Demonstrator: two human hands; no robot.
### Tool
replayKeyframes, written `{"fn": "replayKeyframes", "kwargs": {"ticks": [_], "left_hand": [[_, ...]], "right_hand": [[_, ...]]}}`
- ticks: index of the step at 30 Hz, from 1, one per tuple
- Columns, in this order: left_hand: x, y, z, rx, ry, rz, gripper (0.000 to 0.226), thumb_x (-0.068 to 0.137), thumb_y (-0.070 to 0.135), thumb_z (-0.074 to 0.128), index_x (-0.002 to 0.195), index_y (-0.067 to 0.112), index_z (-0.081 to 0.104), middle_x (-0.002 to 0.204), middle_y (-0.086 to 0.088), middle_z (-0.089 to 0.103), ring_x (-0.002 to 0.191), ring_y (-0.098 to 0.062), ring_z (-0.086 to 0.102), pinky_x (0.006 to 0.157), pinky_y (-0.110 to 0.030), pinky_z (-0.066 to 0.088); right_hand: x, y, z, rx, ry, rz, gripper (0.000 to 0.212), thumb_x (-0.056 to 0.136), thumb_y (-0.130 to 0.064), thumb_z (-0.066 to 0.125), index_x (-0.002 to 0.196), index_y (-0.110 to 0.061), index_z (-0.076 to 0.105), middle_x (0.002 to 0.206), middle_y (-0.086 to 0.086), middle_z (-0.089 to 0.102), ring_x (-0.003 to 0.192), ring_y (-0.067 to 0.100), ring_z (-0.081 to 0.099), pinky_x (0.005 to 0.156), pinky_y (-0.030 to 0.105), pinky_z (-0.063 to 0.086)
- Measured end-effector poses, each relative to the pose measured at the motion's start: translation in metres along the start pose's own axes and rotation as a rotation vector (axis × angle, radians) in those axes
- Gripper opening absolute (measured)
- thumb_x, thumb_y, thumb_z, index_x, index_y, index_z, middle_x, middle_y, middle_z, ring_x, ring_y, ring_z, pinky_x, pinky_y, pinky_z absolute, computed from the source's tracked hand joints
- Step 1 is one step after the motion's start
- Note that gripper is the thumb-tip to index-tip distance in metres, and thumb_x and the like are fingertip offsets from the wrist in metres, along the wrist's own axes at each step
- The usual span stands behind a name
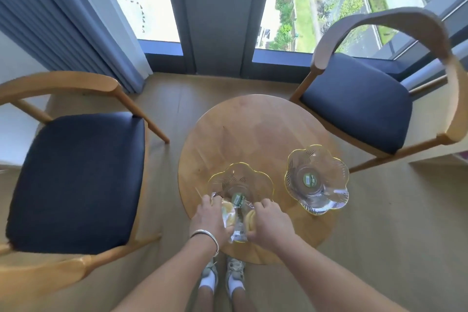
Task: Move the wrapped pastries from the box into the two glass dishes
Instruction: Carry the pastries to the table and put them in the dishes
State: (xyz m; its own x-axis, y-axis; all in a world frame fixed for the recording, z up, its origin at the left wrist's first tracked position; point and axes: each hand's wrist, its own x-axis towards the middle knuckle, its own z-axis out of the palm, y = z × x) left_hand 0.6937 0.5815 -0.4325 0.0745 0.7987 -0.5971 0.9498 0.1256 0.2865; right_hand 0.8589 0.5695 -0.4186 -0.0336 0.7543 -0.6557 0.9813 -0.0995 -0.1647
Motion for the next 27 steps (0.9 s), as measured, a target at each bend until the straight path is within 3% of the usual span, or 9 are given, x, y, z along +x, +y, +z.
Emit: {"fn": "replayKeyframes", "kwargs": {"ticks": [7,12,16,18,24,27], "left_hand": [[0.026,0.003,0.031,0.200,0.064,-0.060,0.073,0.067,0.073,0.061,0.118,0.025,0.042,0.117,-0.001,0.047,0.109,-0.020,0.052,0.087,-0.034,0.041],[0.038,0.005,0.049,0.264,0.094,-0.063,0.080,0.068,0.076,0.055,0.126,0.023,0.039,0.124,0.001,0.047,0.113,-0.020,0.047,0.090,-0.034,0.036],[0.041,0.007,0.055,0.251,0.114,-0.034,0.070,0.075,0.070,0.050,0.127,0.025,0.039,0.132,0.001,0.040,0.120,-0.020,0.038,0.092,-0.036,0.033],[0.042,0.005,0.056,0.217,0.084,-0.011,0.071,0.079,0.064,0.047,0.137,0.025,0.034,0.142,0.002,0.034,0.129,-0.020,0.030,0.099,-0.037,0.031],[0.033,0.000,0.035,0.163,-0.034,0.019,0.069,0.090,0.053,0.041,0.150,0.028,0.016,0.157,-0.002,0.020,0.144,-0.020,0.015,0.112,-0.041,0.023],[0.022,0.003,0.014,0.239,-0.025,0.054,0.067,0.093,0.053,0.038,0.150,0.029,0.013,0.159,-0.004,0.015,0.145,-0.021,0.012,0.113,-0.040,0.019]], "right_hand": [[0.032,0.003,0.029,-0.046,-0.006,-0.009,0.057,0.078,-0.053,0.064,0.118,-0.019,0.041,0.115,0.001,0.053,0.113,0.024,0.050,0.083,0.040,0.042],[0.050,0.003,0.036,-0.141,0.031,-0.054,0.051,0.082,-0.052,0.057,0.117,-0.018,0.046,0.118,0.003,0.053,0.113,0.025,0.049,0.089,0.041,0.038],[0.055,0.004,0.041,-0.162,0.068,-0.117,0.048,0.082,-0.049,0.057,0.119,-0.019,0.050,0.124,0.003,0.049,0.120,0.024,0.043,0.091,0.041,0.037],[0.055,0.007,0.042,-0.139,0.092,-0.149,0.049,0.082,-0.048,0.058,0.120,-0.019,0.049,0.128,0.003,0.048,0.124,0.023,0.040,0.092,0.039,0.038],[0.042,0.019,0.029,-0.082,0.077,-0.181,0.077,0.078,-0.051,0.067,0.139,-0.018,0.035,0.149,0.004,0.032,0.143,0.021,0.021,0.108,0.038,0.033],[0.028,0.024,0.015,-0.068,0.098,-0.169,0.075,0.077,-0.049,0.069,0.137,-0.018,0.035,0.150,0.003,0.032,0.143,0.021,0.021,0.107,0.038,0.033]]}}
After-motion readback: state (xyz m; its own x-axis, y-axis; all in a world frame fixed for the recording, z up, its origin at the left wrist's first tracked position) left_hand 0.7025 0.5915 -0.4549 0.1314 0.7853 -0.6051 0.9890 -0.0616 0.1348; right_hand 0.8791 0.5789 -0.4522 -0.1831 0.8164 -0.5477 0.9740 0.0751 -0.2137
